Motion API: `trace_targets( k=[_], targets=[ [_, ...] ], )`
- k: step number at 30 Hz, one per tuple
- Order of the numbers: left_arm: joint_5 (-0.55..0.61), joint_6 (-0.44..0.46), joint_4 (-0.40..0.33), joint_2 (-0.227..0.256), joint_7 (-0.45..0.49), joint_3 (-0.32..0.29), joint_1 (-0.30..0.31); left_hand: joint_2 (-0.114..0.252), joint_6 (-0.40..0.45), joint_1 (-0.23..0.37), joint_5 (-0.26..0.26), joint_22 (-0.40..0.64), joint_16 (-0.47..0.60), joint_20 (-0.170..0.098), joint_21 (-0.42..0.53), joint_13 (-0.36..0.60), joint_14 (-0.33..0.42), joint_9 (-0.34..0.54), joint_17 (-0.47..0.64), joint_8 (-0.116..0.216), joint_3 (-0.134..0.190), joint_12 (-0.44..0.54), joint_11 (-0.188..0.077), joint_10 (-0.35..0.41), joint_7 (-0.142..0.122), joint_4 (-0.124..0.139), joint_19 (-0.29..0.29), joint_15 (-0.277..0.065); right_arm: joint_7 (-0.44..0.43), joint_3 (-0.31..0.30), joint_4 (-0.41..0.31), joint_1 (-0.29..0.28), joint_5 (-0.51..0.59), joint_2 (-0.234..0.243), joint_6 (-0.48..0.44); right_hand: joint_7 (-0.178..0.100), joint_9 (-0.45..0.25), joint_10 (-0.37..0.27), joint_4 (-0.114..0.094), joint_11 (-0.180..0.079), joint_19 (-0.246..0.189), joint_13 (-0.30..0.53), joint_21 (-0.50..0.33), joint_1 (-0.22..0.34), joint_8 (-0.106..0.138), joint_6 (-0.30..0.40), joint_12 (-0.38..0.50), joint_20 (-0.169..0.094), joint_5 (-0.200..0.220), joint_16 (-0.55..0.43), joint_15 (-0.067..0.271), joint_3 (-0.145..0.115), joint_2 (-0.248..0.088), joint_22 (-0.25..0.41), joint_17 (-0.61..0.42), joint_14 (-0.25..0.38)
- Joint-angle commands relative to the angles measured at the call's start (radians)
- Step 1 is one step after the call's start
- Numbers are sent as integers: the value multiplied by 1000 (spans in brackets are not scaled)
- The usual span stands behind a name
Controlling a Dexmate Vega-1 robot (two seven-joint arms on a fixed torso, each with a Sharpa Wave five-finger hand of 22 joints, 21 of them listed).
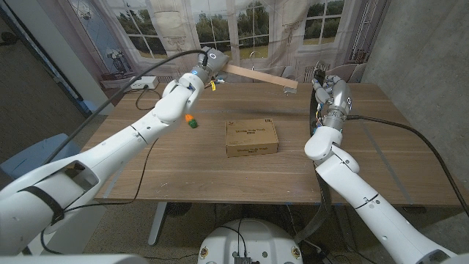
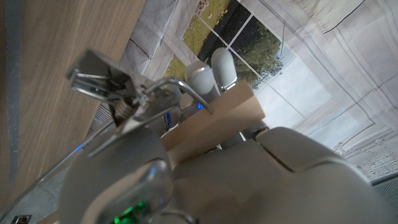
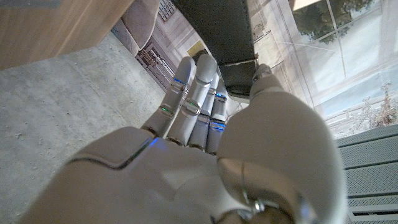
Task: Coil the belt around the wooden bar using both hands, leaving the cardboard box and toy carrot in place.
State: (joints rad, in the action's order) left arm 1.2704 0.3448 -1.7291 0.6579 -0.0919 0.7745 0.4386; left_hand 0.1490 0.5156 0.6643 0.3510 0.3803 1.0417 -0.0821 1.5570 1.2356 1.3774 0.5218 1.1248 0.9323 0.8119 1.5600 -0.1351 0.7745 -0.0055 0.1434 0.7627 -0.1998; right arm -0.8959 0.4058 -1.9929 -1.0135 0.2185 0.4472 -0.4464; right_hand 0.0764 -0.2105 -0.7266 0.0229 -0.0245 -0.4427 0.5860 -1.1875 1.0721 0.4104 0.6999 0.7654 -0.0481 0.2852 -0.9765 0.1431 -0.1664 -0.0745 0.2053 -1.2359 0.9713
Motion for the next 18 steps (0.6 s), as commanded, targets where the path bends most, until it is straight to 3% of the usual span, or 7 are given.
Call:
trace_targets(
  k=[1,8,18],
  targets=[
    [10,94,83,-97,84,52,-16,7,-1,-3,6,4,5,-78,7,4,16,6,5,8,7,6,-7,9,5,-3,15,-2,71,5,-40,53,-12,19,73,-107,-464,-125,-22,-114,6,298,-8,103,68,110,0,-23,17,-11,78,-119,-104,1,-1,-7],
    [-22,129,119,-129,123,76,-28,13,1,-2,4,8,15,-81,9,4,24,5,13,12,8,6,-8,10,13,-4,24,-2,130,2,-55,90,-43,18,121,-106,-463,-130,-23,-114,7,298,-14,103,67,110,-1,-23,16,-20,78,-121,-103,-2,0,-9],
    [-74,77,134,-112,114,115,-70,10,-3,-3,0,15,28,-81,8,4,20,4,26,15,6,6,-12,9,7,-3,17,-3,229,31,-23,198,-76,7,166,-106,-465,-130,-25,-114,11,300,-23,101,67,111,-4,-22,15,-33,77,-125,-103,-6,0,-14]
  ],
)
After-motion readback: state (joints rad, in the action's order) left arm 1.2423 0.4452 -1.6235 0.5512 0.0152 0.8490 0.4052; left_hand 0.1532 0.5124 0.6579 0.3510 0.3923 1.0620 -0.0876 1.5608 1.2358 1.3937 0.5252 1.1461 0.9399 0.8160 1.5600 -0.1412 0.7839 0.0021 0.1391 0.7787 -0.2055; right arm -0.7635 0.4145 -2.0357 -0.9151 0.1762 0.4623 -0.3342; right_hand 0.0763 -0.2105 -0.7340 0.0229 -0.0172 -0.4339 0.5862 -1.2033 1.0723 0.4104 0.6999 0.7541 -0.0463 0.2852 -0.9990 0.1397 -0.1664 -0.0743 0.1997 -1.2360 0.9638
